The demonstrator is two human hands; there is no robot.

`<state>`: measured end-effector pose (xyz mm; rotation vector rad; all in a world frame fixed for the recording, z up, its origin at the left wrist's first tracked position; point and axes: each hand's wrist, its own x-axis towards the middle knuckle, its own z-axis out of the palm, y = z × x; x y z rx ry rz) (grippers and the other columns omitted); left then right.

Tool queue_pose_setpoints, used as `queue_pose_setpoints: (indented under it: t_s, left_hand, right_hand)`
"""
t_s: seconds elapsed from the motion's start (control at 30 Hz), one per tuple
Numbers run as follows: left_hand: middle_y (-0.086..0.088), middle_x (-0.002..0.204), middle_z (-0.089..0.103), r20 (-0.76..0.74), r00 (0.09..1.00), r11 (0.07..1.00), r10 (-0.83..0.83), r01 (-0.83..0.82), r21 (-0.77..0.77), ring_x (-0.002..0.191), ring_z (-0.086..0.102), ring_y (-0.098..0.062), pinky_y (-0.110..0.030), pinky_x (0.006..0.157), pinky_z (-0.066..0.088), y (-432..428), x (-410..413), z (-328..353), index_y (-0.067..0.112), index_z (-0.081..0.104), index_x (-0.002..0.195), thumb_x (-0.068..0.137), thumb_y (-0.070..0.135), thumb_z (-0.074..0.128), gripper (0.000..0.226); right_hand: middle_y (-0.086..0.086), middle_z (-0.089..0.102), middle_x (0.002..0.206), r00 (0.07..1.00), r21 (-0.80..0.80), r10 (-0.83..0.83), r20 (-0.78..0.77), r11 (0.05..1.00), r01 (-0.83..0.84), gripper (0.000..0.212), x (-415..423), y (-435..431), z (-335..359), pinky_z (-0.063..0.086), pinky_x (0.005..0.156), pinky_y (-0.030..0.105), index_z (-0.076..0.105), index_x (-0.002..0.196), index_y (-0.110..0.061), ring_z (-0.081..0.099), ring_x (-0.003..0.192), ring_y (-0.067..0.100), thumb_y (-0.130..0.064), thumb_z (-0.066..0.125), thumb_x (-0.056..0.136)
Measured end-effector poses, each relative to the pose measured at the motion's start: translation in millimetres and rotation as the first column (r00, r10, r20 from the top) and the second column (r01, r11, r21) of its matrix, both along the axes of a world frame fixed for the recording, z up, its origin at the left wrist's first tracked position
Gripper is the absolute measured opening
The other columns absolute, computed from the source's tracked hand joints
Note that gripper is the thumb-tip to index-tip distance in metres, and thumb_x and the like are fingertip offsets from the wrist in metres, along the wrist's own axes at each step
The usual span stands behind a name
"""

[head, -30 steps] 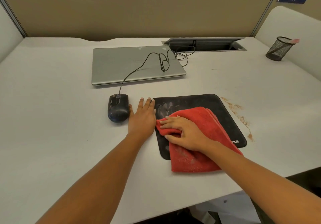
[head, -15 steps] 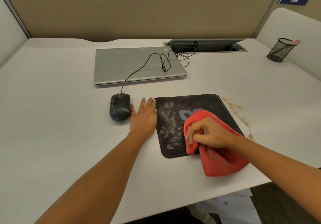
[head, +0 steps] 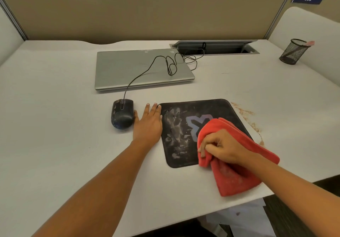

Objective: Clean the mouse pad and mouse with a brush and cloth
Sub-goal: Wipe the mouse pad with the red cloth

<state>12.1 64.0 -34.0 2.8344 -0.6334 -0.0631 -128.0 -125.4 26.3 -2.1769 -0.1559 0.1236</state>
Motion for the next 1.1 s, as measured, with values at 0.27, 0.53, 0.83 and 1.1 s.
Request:
queue_pose_setpoints:
  t_s: [0.27, 0.53, 0.83, 1.1]
  left_hand:
    - [0.004, 0.157, 0.007, 0.024, 1.0, 1.0, 0.021, -0.021, -0.006, 0.145, -0.003, -0.015, -0.048, 0.115, -0.001, -2, -2, 1, 0.022, 0.009, 0.148, 0.1, 0.033, 0.013, 0.05]
    - [0.004, 0.157, 0.007, 0.016, 1.0, 1.0, 0.024, -0.023, -0.004, 0.145, -0.002, -0.015, -0.047, 0.115, -0.001, -1, -3, 1, 0.022, 0.009, 0.148, 0.1, 0.034, 0.012, 0.05]
    - [0.004, 0.157, 0.006, 0.01, 1.0, 1.0, 0.021, -0.021, 0.004, 0.145, -0.002, -0.015, -0.047, 0.115, -0.002, -1, -2, 1, 0.022, 0.008, 0.149, 0.101, 0.034, 0.013, 0.05]
    - [0.004, 0.157, 0.006, 0.015, 1.0, 1.0, 0.021, -0.021, 0.002, 0.145, -0.002, -0.015, -0.047, 0.115, -0.001, -1, -4, 3, 0.022, 0.008, 0.148, 0.101, 0.032, 0.012, 0.049]
  right_hand:
    - [0.006, 0.065, 0.118, 0.956, -0.233, -0.233, 0.176, 0.934, 0.27, 0.031, 34, 35, -15, 0.039, 0.101, 0.024, 0.066, 0.113, -0.01, 0.057, 0.113, 0.017, -0.007, 0.059, 0.083]
    - [-0.021, 0.027, 0.148, 0.977, -0.226, 0.038, -0.212, 0.97, -0.087, 0.068, 31, -18, 33, 0.022, 0.107, 0.022, 0.044, 0.129, -0.047, 0.023, 0.133, -0.004, -0.058, 0.066, 0.066]
    - [-0.026, -0.001, 0.151, 0.972, -0.502, 0.218, -0.088, 0.833, -0.232, 0.083, 3, -40, -16, -0.011, 0.116, 0.032, 0.023, 0.14, -0.04, -0.01, 0.139, -0.008, -0.059, 0.065, 0.071]
    - [-0.001, 0.07, 0.093, 0.946, -0.473, -0.037, 0.321, 0.86, 0.194, 0.03, 7, -24, -4, 0.036, 0.076, 0.02, 0.067, 0.102, -0.016, 0.063, 0.089, 0.021, -0.037, 0.065, 0.082]
